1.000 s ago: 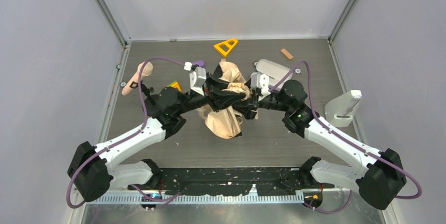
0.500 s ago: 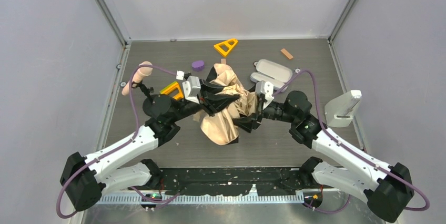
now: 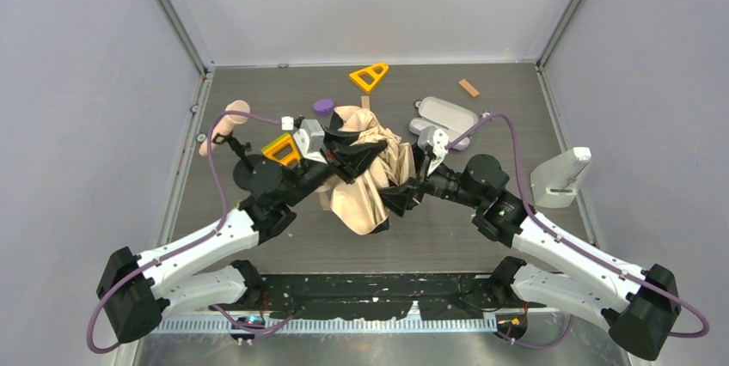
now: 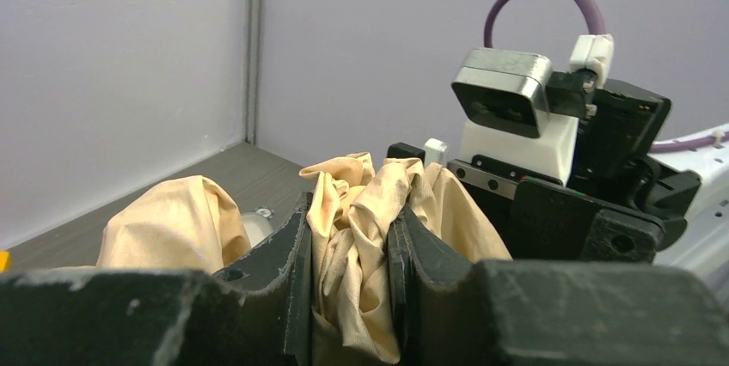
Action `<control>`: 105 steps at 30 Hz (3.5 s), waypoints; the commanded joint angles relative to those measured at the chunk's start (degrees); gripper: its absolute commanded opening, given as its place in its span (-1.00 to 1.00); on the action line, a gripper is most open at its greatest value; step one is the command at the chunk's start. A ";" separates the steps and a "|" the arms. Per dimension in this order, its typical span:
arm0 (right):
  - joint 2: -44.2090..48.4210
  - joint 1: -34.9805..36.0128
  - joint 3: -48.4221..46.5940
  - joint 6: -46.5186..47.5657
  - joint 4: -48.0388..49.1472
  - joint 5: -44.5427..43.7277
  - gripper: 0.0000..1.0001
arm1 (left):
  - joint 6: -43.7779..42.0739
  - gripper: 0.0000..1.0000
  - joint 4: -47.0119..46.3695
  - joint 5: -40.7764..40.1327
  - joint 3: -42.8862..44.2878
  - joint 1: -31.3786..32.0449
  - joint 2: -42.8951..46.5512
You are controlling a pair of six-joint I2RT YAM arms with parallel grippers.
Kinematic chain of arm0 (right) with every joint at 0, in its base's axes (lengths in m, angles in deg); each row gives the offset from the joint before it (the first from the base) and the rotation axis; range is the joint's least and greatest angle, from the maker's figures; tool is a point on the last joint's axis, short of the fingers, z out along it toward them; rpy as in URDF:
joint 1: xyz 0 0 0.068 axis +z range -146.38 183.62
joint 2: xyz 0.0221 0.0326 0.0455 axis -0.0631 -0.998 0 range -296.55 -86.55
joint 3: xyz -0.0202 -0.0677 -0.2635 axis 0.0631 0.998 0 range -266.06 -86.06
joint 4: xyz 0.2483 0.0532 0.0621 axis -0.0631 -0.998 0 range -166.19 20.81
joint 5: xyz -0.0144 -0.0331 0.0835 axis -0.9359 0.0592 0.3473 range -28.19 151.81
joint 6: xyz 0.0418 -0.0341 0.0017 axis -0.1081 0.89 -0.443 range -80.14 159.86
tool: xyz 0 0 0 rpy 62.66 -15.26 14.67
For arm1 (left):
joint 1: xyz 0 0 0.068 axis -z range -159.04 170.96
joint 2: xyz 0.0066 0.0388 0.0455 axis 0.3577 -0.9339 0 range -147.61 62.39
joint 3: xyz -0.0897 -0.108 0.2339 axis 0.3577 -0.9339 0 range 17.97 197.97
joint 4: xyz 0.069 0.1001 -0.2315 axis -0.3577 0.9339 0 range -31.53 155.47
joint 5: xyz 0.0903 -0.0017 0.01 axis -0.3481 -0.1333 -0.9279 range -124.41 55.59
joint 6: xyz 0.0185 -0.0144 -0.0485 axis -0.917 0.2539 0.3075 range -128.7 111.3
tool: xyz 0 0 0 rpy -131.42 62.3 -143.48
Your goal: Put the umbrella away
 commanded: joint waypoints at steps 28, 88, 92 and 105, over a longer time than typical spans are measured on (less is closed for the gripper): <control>-1.58 11.71 -4.71 7.21 -1.24 -13.95 0.90 | -1.95 -1.00 -0.90 -12.99 -3.48 3.99 -3.89; -11.43 -6.80 -9.42 -0.83 9.22 23.79 -0.88 | 5.77 0.99 42.88 12.67 9.16 -12.96 25.75; -11.59 -6.81 -9.92 -2.01 9.81 25.43 -0.88 | 7.28 0.99 43.39 18.85 10.92 -15.72 26.72; -11.89 -6.75 -11.44 -9.12 14.86 33.45 -0.88 | 13.90 0.99 27.37 30.99 9.04 -15.79 18.33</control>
